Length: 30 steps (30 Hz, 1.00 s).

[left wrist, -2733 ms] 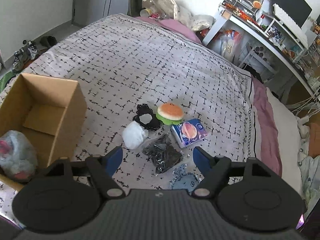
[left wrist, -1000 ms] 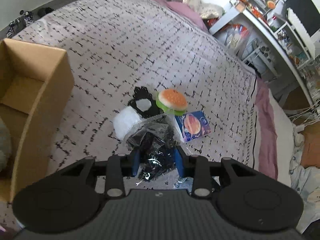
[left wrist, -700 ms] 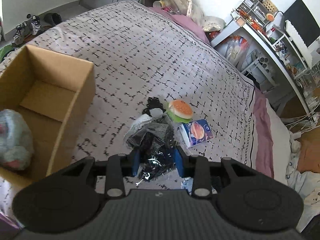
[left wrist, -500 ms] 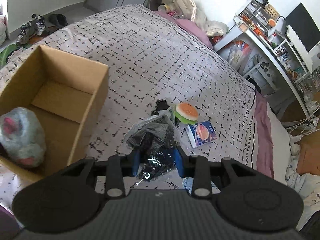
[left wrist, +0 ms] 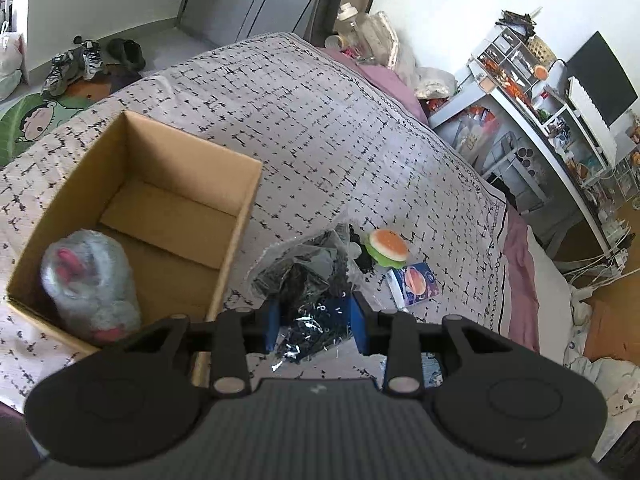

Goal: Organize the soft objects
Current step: 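Carry the black bag into the box with the left tool while the right tool carries the blue fish there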

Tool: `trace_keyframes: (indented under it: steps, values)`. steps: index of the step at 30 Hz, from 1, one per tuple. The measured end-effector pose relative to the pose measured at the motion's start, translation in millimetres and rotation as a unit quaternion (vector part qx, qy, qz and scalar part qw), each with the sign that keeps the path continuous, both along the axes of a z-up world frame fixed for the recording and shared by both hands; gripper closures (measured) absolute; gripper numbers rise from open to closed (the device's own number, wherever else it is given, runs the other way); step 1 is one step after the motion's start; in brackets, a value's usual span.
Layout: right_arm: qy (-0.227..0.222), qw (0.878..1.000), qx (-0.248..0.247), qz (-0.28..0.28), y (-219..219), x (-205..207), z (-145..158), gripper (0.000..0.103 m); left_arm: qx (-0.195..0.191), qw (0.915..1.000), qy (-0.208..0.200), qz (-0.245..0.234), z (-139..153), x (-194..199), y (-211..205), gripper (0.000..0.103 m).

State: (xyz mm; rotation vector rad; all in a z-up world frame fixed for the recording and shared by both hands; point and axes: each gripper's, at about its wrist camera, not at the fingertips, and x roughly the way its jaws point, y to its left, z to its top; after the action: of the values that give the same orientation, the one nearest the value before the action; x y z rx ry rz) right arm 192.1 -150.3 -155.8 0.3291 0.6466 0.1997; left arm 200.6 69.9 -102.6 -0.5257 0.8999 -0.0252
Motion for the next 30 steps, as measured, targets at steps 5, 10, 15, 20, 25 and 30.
trace_keyframes:
  steps: [5,10,15,20,25,30]
  values:
    - [-0.008,1.000,0.000,0.010,9.6,0.4,5.3,0.095,-0.001,1.0000,-0.006,0.001,5.8,-6.1,14.7,0.068]
    - [-0.010,1.000,0.001,0.018,22.9,-0.1,12.0,0.095,0.003,0.9999,-0.017,0.001,14.2,-7.0,30.8,0.068]
    - [-0.019,1.000,-0.005,0.024,38.6,0.1,20.4,0.095,0.008,0.9997,-0.018,0.011,17.2,-4.4,51.6,0.068]
    - [-0.027,0.999,-0.005,0.035,56.0,2.3,29.8,0.095,0.017,0.9996,-0.009,0.023,12.7,-1.8,72.5,0.068]
    - [-0.031,0.998,-0.004,0.052,76.3,5.1,34.8,0.095,0.019,0.9994,0.011,0.025,1.7,-0.9,87.8,0.068]
    - [-0.028,0.997,0.000,0.068,95.6,8.3,36.4,0.095,0.012,0.9988,0.042,0.024,-15.9,-2.7,97.0,0.068]
